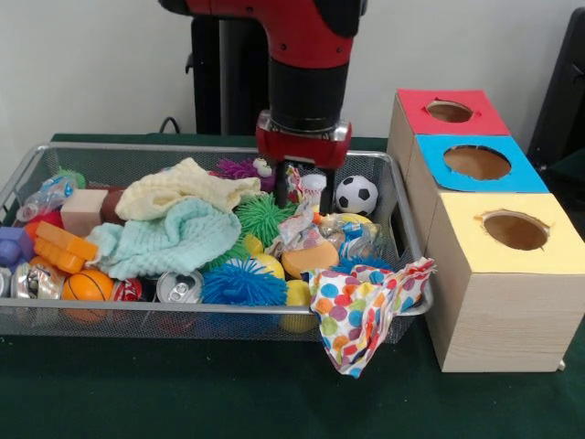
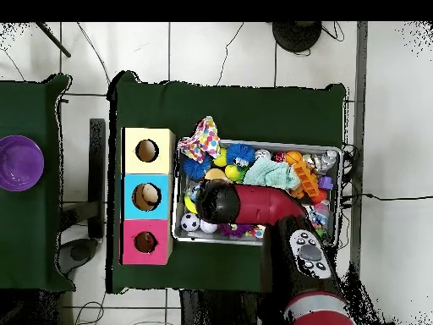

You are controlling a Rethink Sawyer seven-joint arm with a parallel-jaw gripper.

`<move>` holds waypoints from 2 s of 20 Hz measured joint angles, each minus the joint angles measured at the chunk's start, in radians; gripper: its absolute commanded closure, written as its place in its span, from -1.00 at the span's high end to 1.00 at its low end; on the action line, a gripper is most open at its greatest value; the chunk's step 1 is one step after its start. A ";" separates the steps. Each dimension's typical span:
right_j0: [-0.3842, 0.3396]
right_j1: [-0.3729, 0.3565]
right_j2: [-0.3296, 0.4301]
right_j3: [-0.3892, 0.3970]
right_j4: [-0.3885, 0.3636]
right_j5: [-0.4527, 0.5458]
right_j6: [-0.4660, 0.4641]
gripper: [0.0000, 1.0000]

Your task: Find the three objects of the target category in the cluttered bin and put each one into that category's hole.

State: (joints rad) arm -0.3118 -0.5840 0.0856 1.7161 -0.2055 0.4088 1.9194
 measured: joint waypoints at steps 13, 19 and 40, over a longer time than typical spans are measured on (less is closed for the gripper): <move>0.139 0.082 -0.095 0.004 0.092 -0.078 0.002 1.00; 0.154 0.077 -0.120 0.005 0.122 -0.078 0.002 1.00; 0.259 0.148 -0.268 -0.020 0.207 -0.132 0.002 1.00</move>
State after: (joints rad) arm -0.0530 -0.4357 -0.1821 1.6966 0.0017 0.2767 1.9215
